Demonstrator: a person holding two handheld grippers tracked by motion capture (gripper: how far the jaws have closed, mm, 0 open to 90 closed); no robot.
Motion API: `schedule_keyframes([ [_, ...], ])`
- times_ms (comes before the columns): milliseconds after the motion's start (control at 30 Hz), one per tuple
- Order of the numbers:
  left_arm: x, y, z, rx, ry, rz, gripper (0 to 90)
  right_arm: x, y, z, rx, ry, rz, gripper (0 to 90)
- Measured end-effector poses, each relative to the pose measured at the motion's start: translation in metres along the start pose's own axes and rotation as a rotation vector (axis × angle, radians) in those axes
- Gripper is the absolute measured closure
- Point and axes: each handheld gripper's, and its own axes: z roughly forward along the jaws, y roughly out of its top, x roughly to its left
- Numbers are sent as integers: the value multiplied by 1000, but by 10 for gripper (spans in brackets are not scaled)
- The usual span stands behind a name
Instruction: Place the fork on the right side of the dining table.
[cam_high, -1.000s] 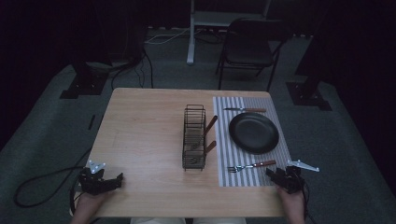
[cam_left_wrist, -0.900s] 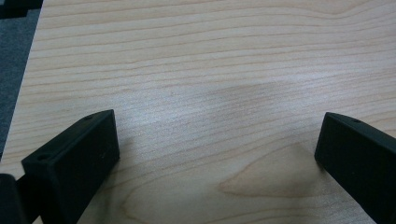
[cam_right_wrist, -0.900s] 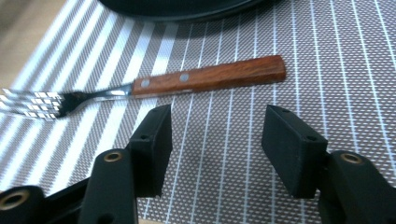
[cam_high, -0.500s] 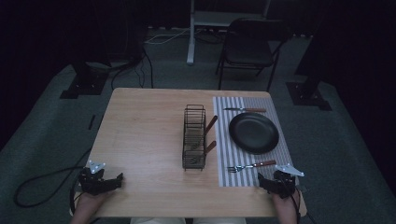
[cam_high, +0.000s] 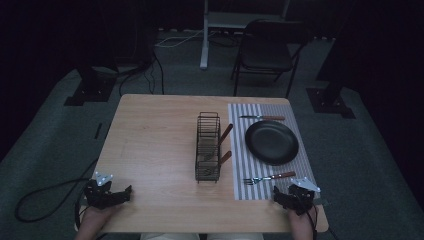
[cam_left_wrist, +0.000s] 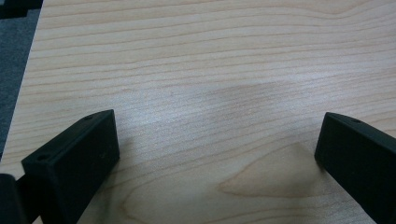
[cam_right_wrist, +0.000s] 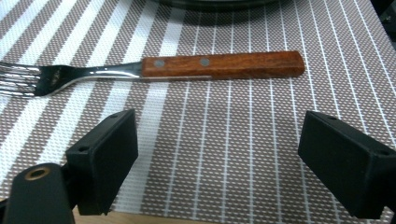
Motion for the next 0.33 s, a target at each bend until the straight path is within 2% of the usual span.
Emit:
schedule_keyframes([
  [100,0,0,0,0,0,0,0,2,0,3,19,-1,8,118],
  [333,-1,1,0,2,7,-7,0,0,-1,4,17,5,28,117],
])
